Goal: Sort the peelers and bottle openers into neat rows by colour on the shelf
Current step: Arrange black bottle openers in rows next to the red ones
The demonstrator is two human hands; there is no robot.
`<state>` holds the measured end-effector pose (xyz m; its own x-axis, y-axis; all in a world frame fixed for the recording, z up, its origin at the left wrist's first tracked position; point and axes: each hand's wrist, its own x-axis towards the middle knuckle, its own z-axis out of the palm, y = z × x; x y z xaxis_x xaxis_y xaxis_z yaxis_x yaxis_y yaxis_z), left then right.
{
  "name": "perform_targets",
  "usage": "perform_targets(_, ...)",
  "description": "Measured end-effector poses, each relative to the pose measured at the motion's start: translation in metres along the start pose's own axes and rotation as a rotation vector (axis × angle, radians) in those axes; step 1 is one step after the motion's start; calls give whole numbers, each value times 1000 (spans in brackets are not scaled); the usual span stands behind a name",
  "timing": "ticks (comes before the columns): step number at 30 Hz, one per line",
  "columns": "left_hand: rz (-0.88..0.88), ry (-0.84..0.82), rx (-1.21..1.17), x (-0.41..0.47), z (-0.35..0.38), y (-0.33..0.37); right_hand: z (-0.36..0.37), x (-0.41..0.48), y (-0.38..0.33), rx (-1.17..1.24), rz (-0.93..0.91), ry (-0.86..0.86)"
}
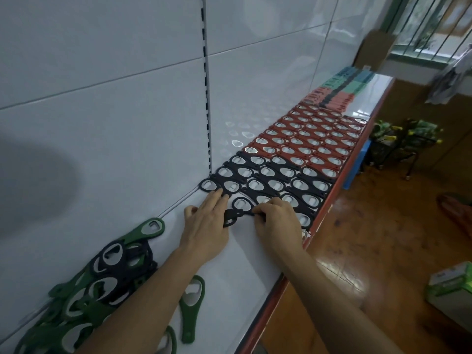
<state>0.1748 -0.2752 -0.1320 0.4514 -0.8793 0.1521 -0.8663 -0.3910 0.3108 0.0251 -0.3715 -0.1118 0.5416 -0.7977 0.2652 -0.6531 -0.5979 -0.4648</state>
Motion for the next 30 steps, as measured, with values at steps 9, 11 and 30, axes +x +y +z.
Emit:
perform_targets(9,-2,-22,25,2,1,-2,1,13,-2,-43,-38,-19)
perform_targets(11,-3,-26,28,2,2,-2,2,15,-2,-12,-52,-18)
perform_targets(30,128,198,-434,-2,-47,35,-40,1,-12,862,-149,-115)
